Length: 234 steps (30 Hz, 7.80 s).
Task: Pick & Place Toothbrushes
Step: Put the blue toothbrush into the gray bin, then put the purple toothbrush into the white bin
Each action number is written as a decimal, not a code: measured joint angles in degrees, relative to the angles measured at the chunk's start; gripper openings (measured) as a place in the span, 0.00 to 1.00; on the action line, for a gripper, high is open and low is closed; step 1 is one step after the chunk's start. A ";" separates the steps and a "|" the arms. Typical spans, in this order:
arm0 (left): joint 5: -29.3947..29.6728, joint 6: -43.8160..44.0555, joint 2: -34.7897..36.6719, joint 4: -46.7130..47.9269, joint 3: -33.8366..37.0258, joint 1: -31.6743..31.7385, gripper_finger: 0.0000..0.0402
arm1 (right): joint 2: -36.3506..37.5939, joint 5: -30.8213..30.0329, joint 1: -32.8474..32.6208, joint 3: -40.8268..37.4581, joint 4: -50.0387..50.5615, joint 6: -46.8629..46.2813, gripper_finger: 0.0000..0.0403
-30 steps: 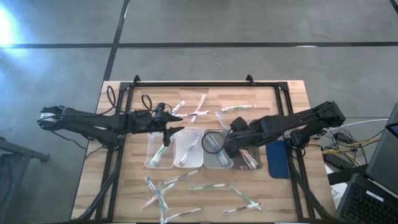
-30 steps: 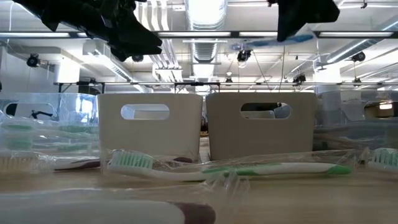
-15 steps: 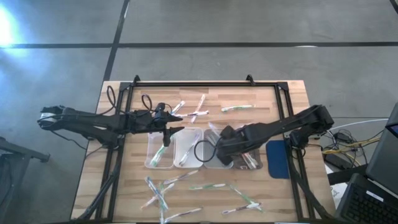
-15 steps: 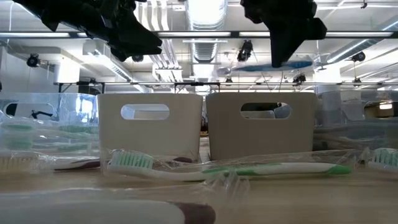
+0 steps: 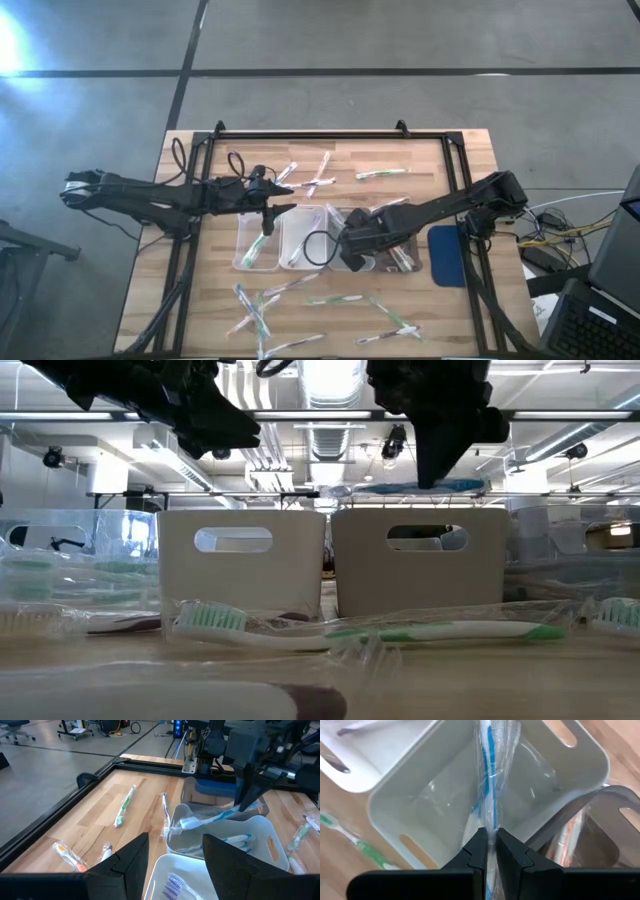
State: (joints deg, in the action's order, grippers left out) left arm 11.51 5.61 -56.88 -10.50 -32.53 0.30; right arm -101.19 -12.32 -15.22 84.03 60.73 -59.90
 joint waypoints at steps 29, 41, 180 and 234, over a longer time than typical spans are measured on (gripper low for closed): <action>0.00 0.00 0.02 0.04 0.00 0.00 0.47 | -4.04 1.90 -0.02 -0.92 -1.75 -4.65 0.06; 0.00 0.00 0.02 0.04 0.00 0.00 0.47 | -4.04 1.90 0.00 -5.71 -9.19 -7.74 0.06; 0.00 0.66 0.02 -0.59 0.00 -0.02 0.47 | 65.42 -13.38 -1.40 -44.57 -32.67 63.07 0.02; 14.36 -4.31 0.00 1.29 0.00 2.60 0.47 | 99.08 -7.13 -1.38 -81.68 -62.27 69.11 0.02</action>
State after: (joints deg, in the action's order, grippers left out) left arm 25.87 1.30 -56.88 -9.21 -32.53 2.90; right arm -2.11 -19.45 -16.60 2.35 -1.54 9.21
